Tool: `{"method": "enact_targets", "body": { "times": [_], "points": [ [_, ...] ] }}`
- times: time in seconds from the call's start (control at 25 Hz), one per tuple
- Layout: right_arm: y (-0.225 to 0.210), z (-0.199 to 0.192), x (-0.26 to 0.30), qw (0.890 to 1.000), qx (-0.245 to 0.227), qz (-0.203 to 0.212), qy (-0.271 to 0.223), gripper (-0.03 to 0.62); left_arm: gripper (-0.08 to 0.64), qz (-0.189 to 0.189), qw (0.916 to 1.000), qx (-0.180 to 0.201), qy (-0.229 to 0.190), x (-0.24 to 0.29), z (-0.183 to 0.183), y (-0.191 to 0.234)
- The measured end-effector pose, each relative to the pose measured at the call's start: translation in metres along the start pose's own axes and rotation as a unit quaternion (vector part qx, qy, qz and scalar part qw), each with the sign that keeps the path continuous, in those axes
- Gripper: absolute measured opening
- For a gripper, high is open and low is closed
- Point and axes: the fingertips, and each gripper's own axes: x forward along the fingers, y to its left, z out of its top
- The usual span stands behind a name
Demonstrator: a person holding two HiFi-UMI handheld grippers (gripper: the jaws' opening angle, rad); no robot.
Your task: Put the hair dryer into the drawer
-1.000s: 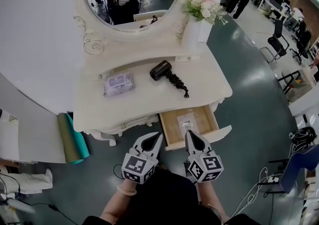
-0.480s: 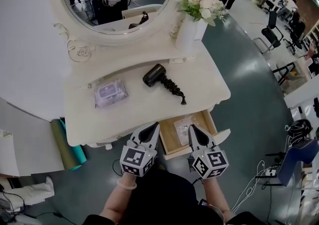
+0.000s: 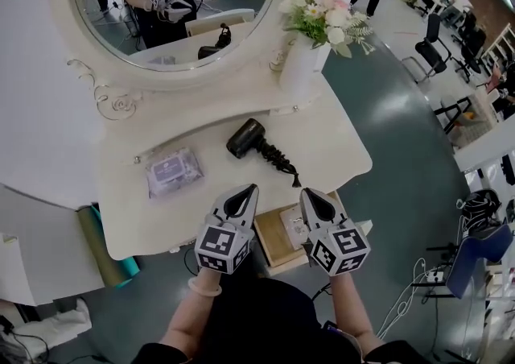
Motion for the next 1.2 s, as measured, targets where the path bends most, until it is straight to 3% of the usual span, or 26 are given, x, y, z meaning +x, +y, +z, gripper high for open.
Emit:
{"method": "enact_targets", "body": {
  "times": [0.44,0.92,1.04,1.2],
  "points": [
    [-0.023,0.027,0.06,0.999,-0.032,-0.004,0.023,0.028,0.023,0.012,0.9985,0.035,0.039,0.056,0.012,0.044],
    [-0.045,0.011,0.128,0.995,-0.051,0.015,0.084,0.028,0.049,0.027,0.9967,0.017,0.074,0.098,0.002,0.096],
    [-0.048,0.003,0.142,0.993,-0.067,0.021,0.099,0.036,0.119,0.029,0.996,0.015,0.083,0.101,-0.001,0.105],
    [-0.047,-0.009,0.156,0.989,-0.072,0.043,0.122,0.118,0.245,0.036,0.9938,0.015,0.104,0.105,-0.01,0.116]
  ]
}}
